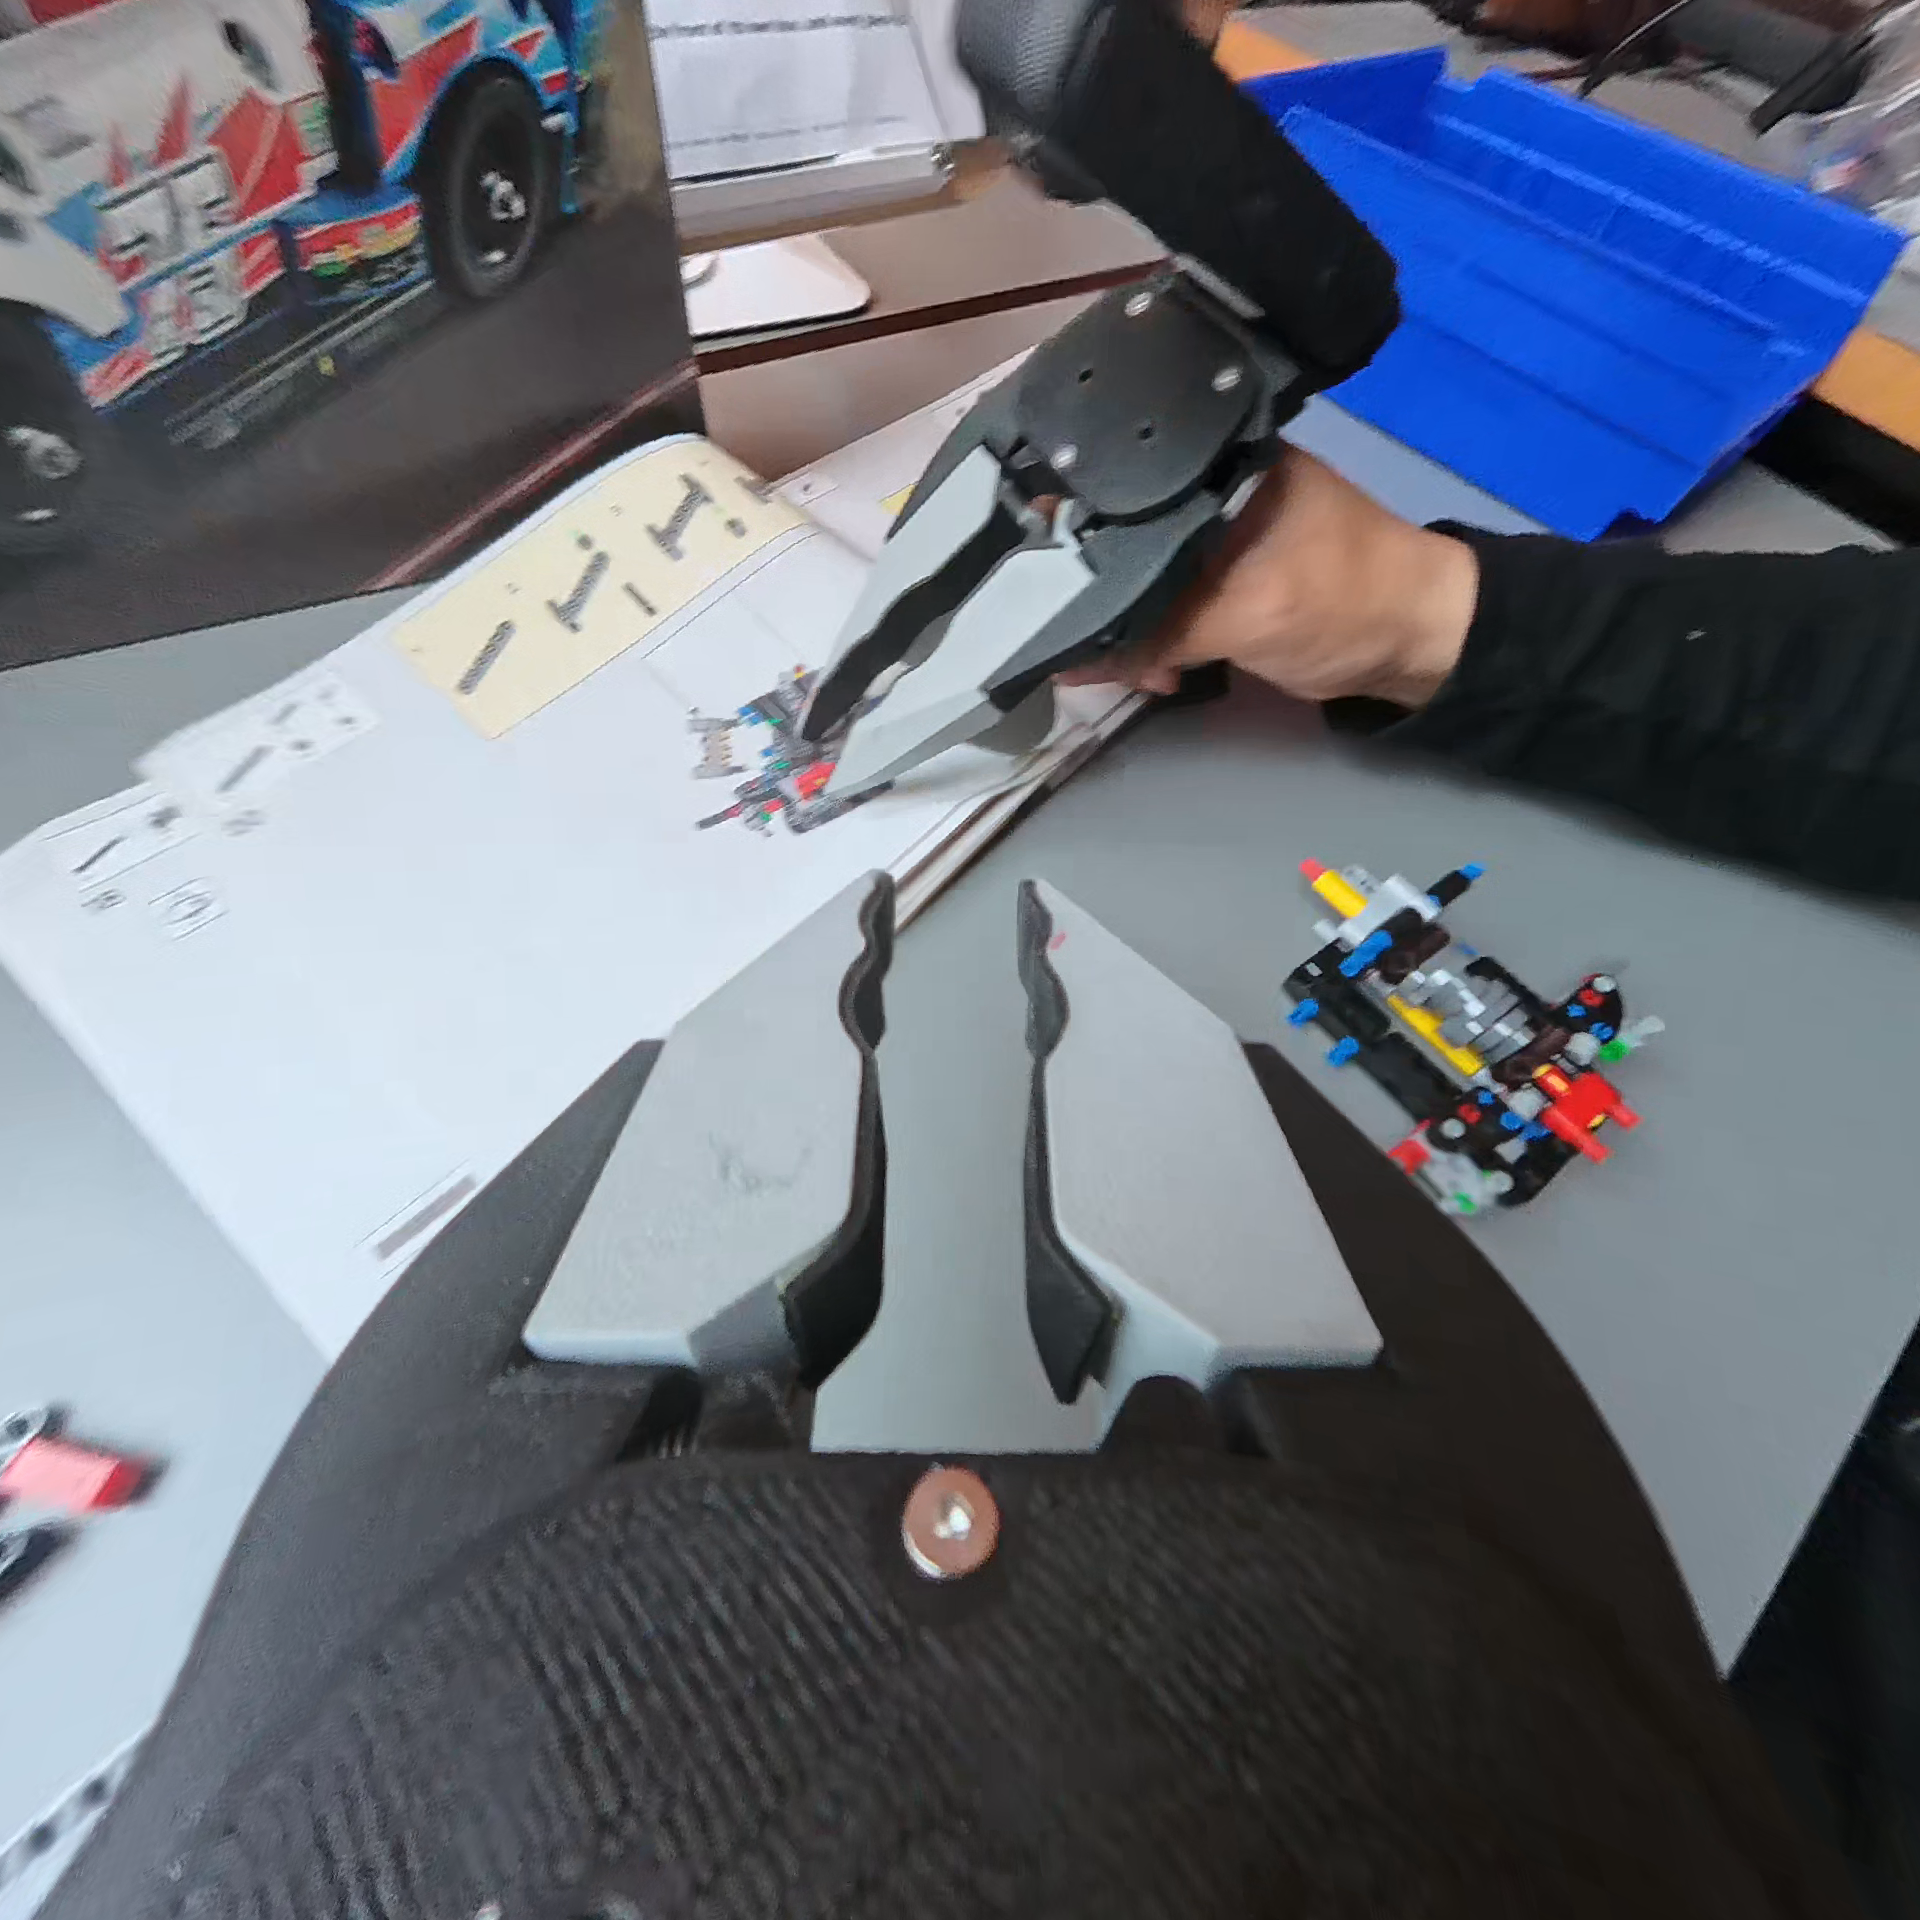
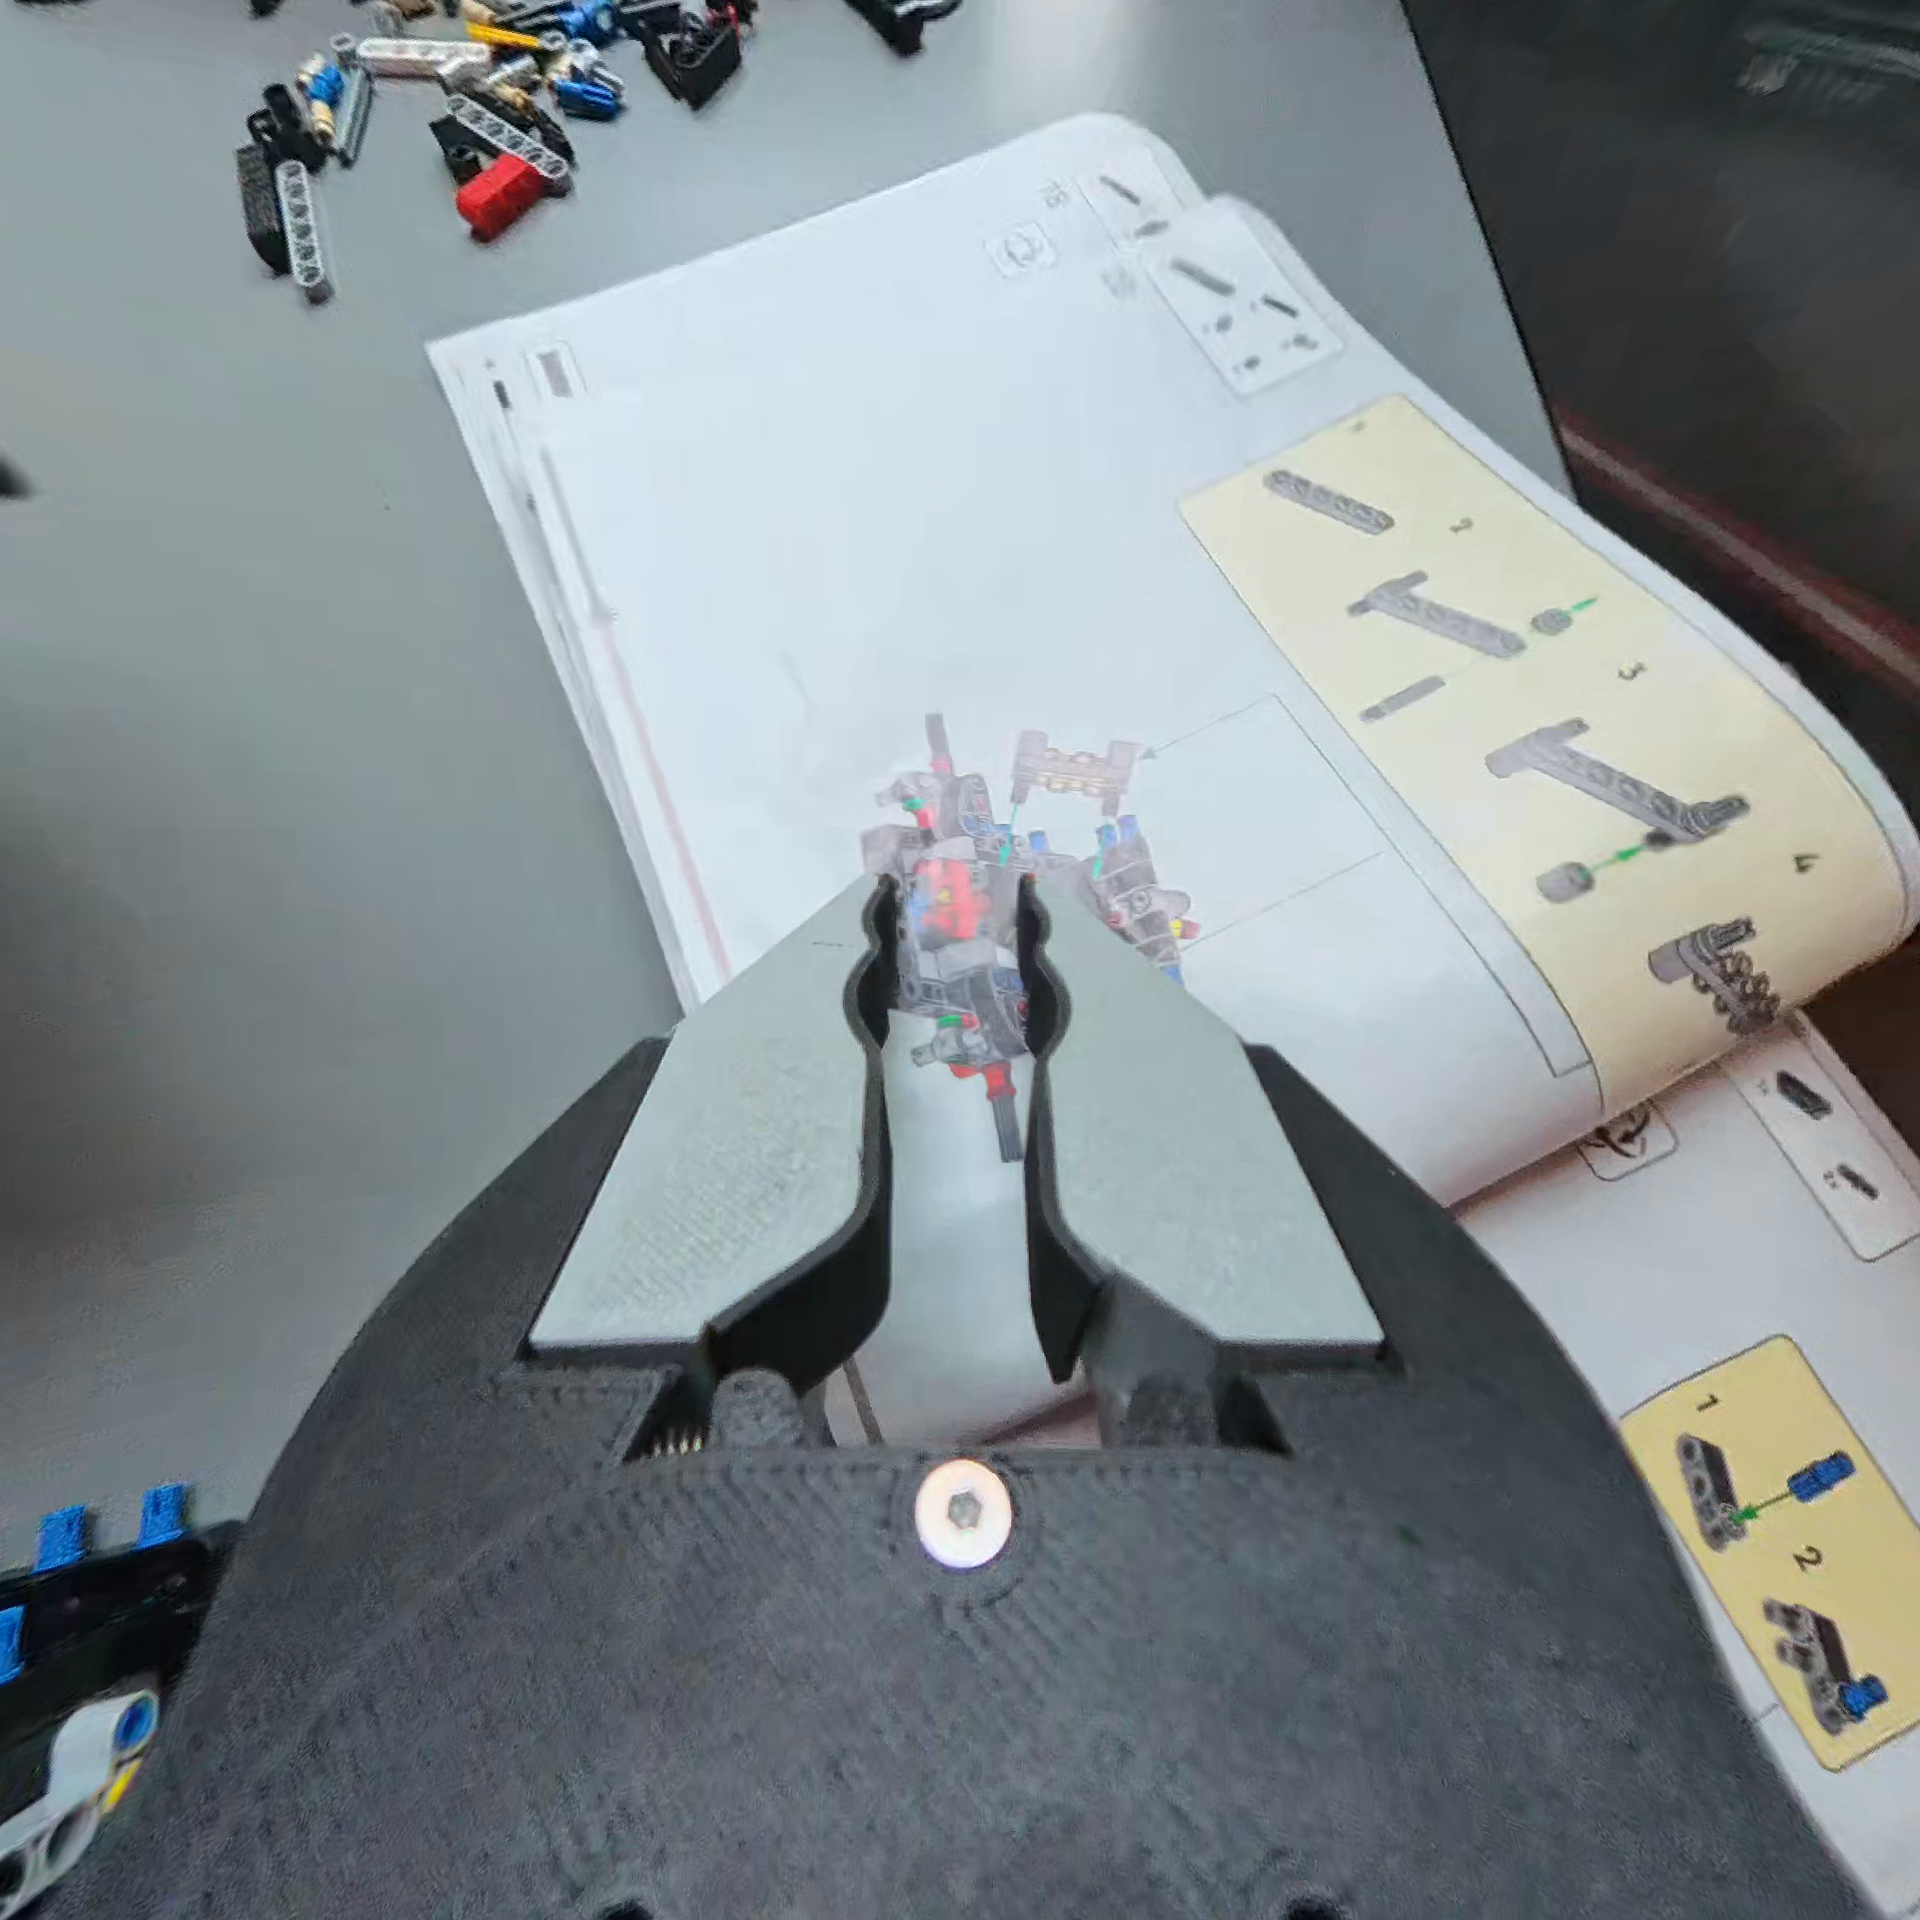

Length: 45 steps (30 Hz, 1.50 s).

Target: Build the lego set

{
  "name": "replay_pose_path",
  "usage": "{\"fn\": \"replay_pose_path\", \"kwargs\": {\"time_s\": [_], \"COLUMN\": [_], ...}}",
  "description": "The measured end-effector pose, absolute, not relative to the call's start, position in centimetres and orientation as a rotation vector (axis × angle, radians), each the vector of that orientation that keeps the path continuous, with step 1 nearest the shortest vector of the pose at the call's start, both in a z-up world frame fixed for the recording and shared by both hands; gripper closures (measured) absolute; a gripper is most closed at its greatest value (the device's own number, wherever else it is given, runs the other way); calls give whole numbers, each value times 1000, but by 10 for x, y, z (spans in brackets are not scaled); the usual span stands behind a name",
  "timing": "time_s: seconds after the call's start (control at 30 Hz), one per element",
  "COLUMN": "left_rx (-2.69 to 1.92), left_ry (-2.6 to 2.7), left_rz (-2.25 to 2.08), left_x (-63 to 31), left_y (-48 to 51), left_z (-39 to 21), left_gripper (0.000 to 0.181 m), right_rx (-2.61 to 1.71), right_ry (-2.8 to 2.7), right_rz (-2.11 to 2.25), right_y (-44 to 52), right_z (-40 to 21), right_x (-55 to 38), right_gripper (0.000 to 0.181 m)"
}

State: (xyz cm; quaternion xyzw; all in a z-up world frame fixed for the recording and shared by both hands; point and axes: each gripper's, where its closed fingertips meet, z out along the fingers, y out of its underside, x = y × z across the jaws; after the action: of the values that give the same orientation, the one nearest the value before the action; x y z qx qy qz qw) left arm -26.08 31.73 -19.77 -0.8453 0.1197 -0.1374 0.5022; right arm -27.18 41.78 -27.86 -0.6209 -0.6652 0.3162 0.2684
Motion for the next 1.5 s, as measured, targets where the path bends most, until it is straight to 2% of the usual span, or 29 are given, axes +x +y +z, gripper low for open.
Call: {"fn": "replay_pose_path", "kwargs": {"time_s": [0.13, 0.27, 0.5, 0.53, 0.6, 0.7, 0.8, 1.0, 1.1, 1.13, 1.2, 1.3, 1.5], "left_rx": [-2115, -2155, -2229, -2234, -2236, -2236, -2142, -2169, -2267, -2362, -2387, -2434, -2388], "left_ry": [245, 209, 65, 48, 22, 4, 60, 211, 408, 434, 422, 377, 404], "left_rz": [-171, -121, -35, -29, -40, -60, -75, -80, -160, -113, -14, 31, 168], "left_x": [-298, -320, -372, -378, -384, -386, -375, -351, -325, -329, -343, -358, -350], "left_y": [308, 301, 302, 300, 298, 300, 311, 345, 358, 357, 360, 353, 371], "left_z": [-212, -226, -252, -255, -261, -265, -241, -230, -256, -276, -286, -289, -267], "left_gripper": [148, 149, 150, 151, 153, 158, 164, 160, 167, 177, 181, 181, 181], "right_rx": [-1614, -1590, -1902, -1925, -1876, -1791, -1703, -1575, -1600, -1578, -1534, -1598, -1426], "right_ry": [-1760, -1519, -1453, -1478, -1510, -1572, -1701, -1800, -1774, -1734, -1626, -1544, -1788], "right_rz": [811, 779, 637, 650, 709, 827, 825, 724, 823, 880, 927, 746, 400], "right_y": [422, 464, 520, 518, 509, 486, 465, 455, 454, 455, 467, 506, 494], "right_z": [-259, -226, -279, -285, -282, -275, -278, -282, -276, -267, -249, -260, -285], "right_x": [-256, -219, -189, -192, -204, -231, -248, -257, -256, -255, -245, -220, -222], "right_gripper": [151, 158, 163, 164, 181, 181, 181, 181, 181, 181, 181, 179, 181]}}
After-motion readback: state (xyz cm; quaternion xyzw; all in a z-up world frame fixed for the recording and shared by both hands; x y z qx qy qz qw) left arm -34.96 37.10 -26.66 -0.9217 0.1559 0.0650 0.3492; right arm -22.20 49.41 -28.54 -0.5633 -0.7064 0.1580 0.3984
